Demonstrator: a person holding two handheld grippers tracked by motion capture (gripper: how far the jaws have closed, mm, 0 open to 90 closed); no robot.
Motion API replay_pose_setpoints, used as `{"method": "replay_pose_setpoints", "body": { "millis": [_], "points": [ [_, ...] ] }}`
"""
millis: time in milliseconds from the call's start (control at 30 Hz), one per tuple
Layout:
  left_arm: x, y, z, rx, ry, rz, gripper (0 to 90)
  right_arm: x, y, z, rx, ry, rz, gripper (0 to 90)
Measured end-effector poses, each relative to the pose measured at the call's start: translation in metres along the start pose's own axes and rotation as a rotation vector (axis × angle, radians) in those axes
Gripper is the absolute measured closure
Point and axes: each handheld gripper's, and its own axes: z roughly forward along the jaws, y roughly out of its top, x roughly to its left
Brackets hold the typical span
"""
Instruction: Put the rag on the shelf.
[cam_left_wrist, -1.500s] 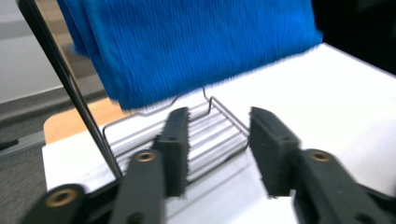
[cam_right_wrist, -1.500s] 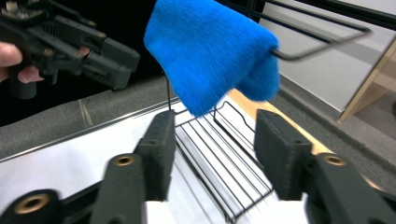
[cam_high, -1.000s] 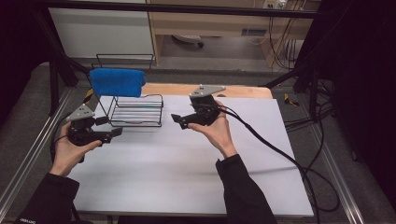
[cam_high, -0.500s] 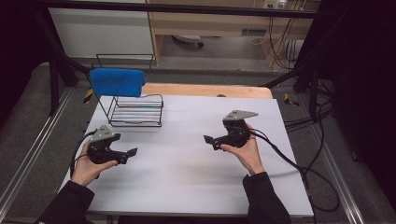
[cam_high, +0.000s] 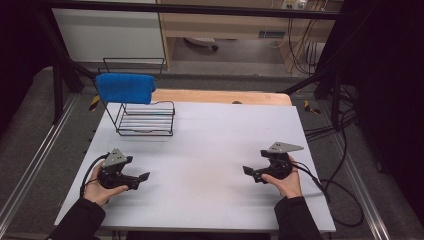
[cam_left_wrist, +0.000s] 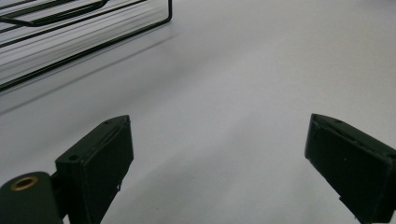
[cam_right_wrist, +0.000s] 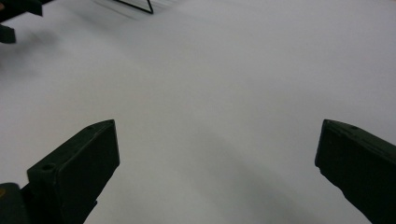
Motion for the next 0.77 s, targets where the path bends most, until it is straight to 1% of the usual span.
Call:
{"method": "replay_pose_setpoints", "body": {
  "millis": [33, 67, 133, 167, 233, 300, 400, 467, 567, 667, 767],
  "points": [
    [0.0, -0.001, 0.0, 0.0, -0.003, 0.004, 8.1, -0.002, -0.005, -0.002, 0.012, -0.012, -0.004, 0.5],
    [-0.001, -0.001, 0.0, -0.001, -0.003, 0.007, 8.1, -0.003, -0.008, -0.005, 0.027, -0.021, 0.004, 0.5],
    [-0.001, -0.002, 0.001, -0.001, -0.005, 0.014, 8.1, -0.006, -0.016, -0.01, 0.03, -0.033, -0.007, 0.5],
    [-0.002, -0.003, 0.001, -0.001, -0.007, 0.014, 8.1, -0.007, -0.02, -0.013, 0.026, -0.036, -0.009, 0.5],
    [-0.003, -0.004, 0.001, 0.002, -0.007, 0.02, 8.1, -0.01, -0.027, -0.018, 0.021, -0.026, -0.006, 0.5],
    [-0.003, -0.005, 0.001, 0.006, -0.009, 0.025, 8.1, -0.013, -0.033, -0.023, 0.022, -0.03, -0.007, 0.5],
    [-0.003, -0.006, 0.001, 0.003, -0.01, 0.03, 8.1, -0.016, -0.04, -0.027, 0.024, -0.035, 0.004, 0.6],
    [-0.004, -0.006, 0.001, 0.003, -0.007, 0.031, 8.1, -0.017, -0.044, -0.028, 0.027, -0.034, 0.014, 0.5],
    [-0.005, -0.008, 0.002, 0.011, -0.012, 0.035, 8.1, -0.017, -0.046, -0.028, 0.028, -0.037, 0.016, 0.5],
    [-0.005, -0.01, 0.004, 0.02, -0.015, 0.038, 8.1, -0.016, -0.046, -0.028, 0.017, -0.033, 0.024, 0.6],
    [-0.006, -0.011, 0.004, 0.022, -0.02, 0.041, 8.1, -0.015, -0.047, -0.026, 0.029, -0.036, 0.024, 0.5]
  ]
}}
